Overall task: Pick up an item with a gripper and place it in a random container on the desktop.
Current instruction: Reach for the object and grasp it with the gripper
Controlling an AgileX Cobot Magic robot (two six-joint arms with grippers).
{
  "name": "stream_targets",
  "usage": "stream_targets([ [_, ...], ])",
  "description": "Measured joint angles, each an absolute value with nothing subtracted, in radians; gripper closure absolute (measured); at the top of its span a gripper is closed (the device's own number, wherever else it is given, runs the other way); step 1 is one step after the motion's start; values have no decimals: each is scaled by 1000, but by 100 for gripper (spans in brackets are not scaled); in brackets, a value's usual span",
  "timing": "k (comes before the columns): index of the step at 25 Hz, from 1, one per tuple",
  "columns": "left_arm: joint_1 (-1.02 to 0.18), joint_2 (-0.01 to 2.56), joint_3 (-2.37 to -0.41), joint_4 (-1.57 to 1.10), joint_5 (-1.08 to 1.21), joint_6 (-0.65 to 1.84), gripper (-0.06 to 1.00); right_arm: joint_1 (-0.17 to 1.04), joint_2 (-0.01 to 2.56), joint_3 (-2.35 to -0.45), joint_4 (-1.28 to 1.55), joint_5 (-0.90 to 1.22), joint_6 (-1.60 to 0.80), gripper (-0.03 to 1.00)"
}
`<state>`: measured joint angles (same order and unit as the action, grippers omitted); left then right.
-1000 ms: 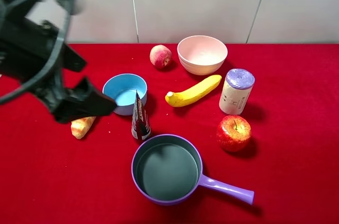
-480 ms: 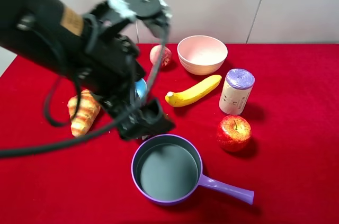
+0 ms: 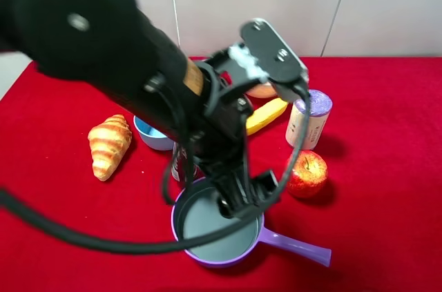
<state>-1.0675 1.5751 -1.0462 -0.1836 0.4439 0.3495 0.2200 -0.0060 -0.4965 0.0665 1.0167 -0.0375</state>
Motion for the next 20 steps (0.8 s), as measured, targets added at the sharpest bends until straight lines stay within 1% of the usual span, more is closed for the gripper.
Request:
stream_targets([
  [11,-1093,1769,-1150,-184,383,303,-4,220,-6,-497,66,1017,-38,27],
  [20,-1093,1866,-1158,-184,253,280,-4,220,-6,-497,66,1017,-38,27],
])
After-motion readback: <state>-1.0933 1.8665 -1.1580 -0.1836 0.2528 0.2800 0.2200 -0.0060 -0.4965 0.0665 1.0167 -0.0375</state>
